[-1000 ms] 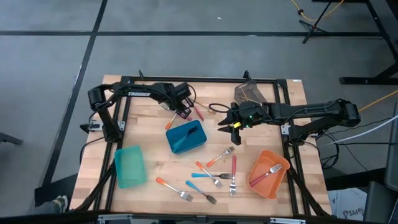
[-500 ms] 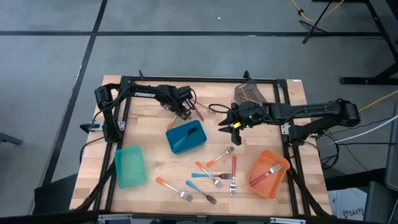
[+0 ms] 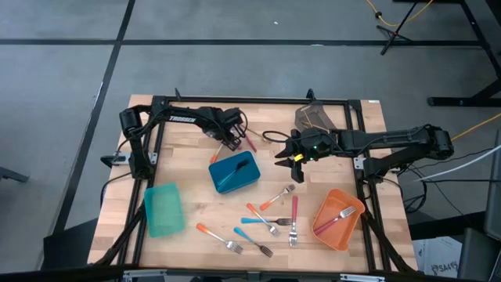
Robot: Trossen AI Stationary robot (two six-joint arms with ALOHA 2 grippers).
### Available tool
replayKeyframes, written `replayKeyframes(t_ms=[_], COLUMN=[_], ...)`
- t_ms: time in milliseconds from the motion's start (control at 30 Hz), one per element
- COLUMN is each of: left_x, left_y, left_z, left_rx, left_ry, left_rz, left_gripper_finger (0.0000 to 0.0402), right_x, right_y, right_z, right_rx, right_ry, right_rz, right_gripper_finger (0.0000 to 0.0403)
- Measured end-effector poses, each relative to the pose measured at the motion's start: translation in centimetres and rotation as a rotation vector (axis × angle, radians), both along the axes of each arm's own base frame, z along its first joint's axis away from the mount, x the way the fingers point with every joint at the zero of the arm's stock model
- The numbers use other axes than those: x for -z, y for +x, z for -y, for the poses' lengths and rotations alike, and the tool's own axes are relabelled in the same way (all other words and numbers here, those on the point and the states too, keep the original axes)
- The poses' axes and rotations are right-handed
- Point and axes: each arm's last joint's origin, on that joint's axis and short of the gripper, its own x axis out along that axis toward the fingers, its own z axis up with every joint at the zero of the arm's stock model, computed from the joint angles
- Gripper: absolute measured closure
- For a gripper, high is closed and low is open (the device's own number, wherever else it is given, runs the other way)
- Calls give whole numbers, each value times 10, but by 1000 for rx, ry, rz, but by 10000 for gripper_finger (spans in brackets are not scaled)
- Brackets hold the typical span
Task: Sort silverware by color (type)
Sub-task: Put the top left orange fork into the light blue bin
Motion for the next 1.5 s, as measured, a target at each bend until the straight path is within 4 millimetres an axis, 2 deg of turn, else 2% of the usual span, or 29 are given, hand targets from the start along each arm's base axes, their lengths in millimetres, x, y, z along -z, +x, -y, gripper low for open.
replayKeyframes(t_ms=[233, 800, 1500], left_x=[0, 0, -5], left_y=[3, 3, -1], left_z=[0, 0, -4], left_rx=[6, 5, 7], left_ry=[-12, -11, -34], left_rz=[35, 36, 55], left_gripper_finger=[291, 383, 387], right_x=[0, 0, 0], right_y=[0, 0, 0], right_z=[0, 0, 0], right_rx=[0, 0, 0], right_ry=[0, 0, 0], right_rz=[0, 0, 0], right_gripper_finger=[292, 292, 292])
